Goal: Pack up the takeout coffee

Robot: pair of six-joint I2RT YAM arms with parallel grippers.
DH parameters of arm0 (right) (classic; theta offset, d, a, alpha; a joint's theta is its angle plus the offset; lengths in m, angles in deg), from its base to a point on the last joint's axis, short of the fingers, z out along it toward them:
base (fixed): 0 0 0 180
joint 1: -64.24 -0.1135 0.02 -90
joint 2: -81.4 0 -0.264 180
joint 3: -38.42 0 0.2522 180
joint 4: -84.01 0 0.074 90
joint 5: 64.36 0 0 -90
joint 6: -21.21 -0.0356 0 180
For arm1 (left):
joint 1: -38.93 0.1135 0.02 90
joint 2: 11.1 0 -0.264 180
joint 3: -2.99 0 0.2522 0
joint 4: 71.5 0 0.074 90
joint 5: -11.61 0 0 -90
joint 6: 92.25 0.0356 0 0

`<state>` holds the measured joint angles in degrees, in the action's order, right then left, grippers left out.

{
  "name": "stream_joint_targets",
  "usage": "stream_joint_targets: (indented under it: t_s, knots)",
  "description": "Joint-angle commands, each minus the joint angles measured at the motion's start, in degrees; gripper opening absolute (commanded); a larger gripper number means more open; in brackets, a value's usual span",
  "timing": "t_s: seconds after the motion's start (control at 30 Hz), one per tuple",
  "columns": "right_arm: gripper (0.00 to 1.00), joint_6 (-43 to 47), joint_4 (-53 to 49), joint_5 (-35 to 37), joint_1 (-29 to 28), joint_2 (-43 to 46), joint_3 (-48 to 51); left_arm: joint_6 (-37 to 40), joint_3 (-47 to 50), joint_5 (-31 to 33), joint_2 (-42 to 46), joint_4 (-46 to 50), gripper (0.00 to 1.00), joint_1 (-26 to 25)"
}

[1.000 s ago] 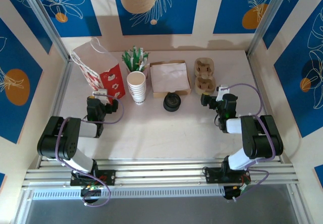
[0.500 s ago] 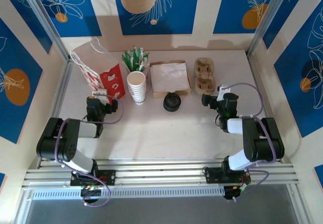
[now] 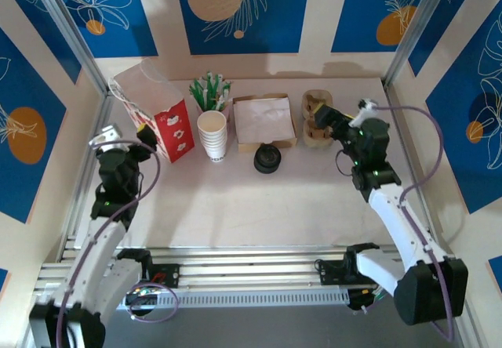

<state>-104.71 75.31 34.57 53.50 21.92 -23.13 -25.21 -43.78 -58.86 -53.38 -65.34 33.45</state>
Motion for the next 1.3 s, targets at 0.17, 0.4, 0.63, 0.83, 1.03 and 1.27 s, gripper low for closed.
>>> stream_joint_targets:
  t_s: [0.17, 0.4, 0.63, 0.83, 1.03, 1.27]
  knots:
    - [0.89, 9.95, -36.62, 6.95, -21.79, -16.75, -27.63, 0.17, -12.34, -5.33, 5.57, 33.40, 1.00, 0.30]
    - [0.76, 12.47, -45.31, 11.31, -31.33, -30.55, -42.57, 0.87, -11.99, -3.52, 5.89, 40.69, 1.00, -0.15]
    - [0.61, 13.42, -52.39, 7.38, -33.03, -43.90, -57.49, 3.36, -11.83, -3.82, 4.84, 40.12, 1.00, -2.30]
    - [0.55, 12.72, -54.63, 3.81, -32.42, -51.90, -66.73, 3.61, -11.57, -3.96, 5.19, 39.82, 1.00, -3.46]
    - [0.47, 12.02, -57.50, 3.18, -31.74, -58.37, -74.87, 3.95, -11.28, -4.23, 5.37, 39.29, 1.00, -3.67]
    - [0.43, 11.32, -59.36, 3.21, -30.56, -62.39, -79.84, 4.14, -11.11, -4.59, 5.28, 38.67, 1.00, -3.79]
